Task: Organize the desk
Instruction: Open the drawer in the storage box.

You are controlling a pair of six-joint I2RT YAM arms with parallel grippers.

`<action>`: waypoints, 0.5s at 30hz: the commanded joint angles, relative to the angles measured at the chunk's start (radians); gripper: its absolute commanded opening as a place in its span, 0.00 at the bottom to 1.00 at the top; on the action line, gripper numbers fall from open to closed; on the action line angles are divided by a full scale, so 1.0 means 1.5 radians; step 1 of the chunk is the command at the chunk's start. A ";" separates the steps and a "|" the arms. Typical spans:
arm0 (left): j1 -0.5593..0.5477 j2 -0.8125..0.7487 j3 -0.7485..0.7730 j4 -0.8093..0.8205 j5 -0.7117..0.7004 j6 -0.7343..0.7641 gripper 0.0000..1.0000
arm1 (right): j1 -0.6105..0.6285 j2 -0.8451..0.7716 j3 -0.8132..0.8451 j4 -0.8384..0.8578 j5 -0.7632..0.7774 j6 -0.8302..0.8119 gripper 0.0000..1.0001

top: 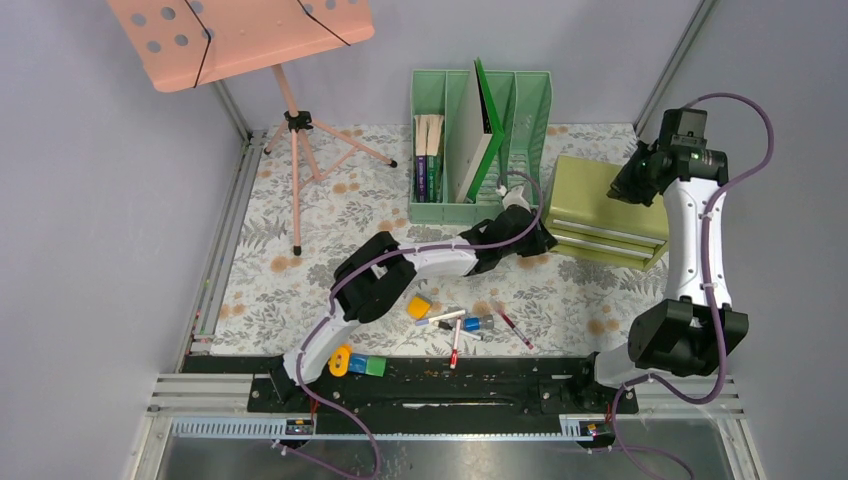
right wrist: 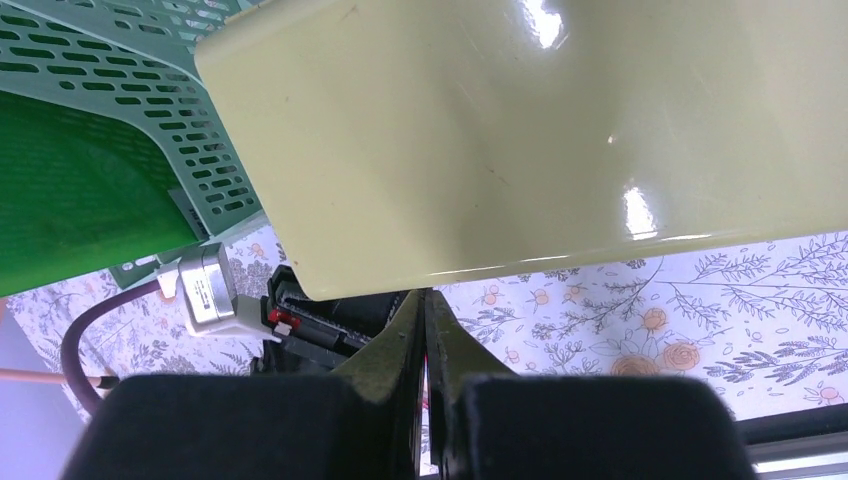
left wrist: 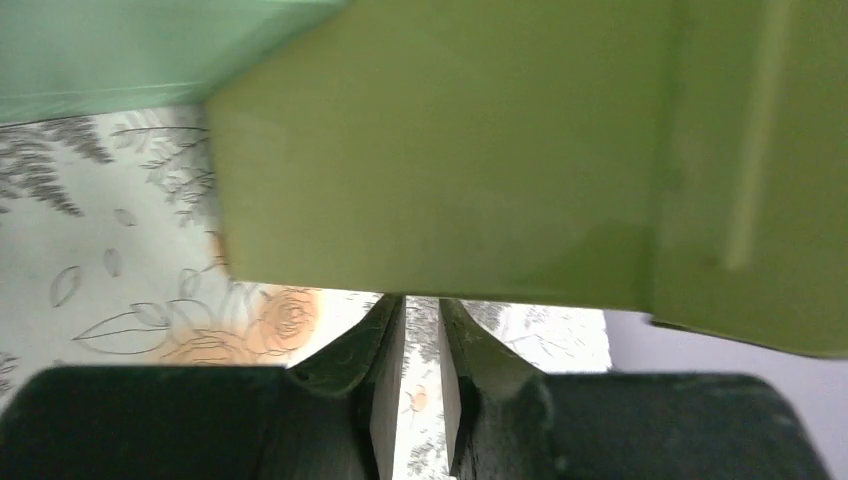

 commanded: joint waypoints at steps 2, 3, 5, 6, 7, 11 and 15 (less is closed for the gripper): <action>0.013 -0.002 0.049 -0.004 -0.098 -0.029 0.19 | -0.011 -0.044 -0.025 0.031 0.003 0.006 0.04; 0.017 0.002 0.061 -0.005 -0.101 -0.025 0.20 | -0.012 -0.048 -0.027 0.031 0.006 0.004 0.04; 0.030 0.017 0.092 -0.015 -0.092 -0.027 0.20 | -0.014 -0.057 -0.034 0.036 0.019 0.004 0.05; 0.038 0.023 0.104 -0.014 -0.086 -0.036 0.21 | -0.016 -0.062 -0.040 0.042 0.023 0.005 0.06; 0.045 0.030 0.113 -0.011 -0.080 -0.048 0.21 | -0.018 -0.067 -0.047 0.047 0.029 0.007 0.07; 0.064 0.048 0.134 0.008 -0.056 -0.071 0.22 | -0.030 -0.085 -0.067 0.066 0.043 0.013 0.14; 0.074 0.054 0.137 0.033 -0.033 -0.088 0.26 | -0.046 -0.105 -0.094 0.091 0.035 0.022 0.23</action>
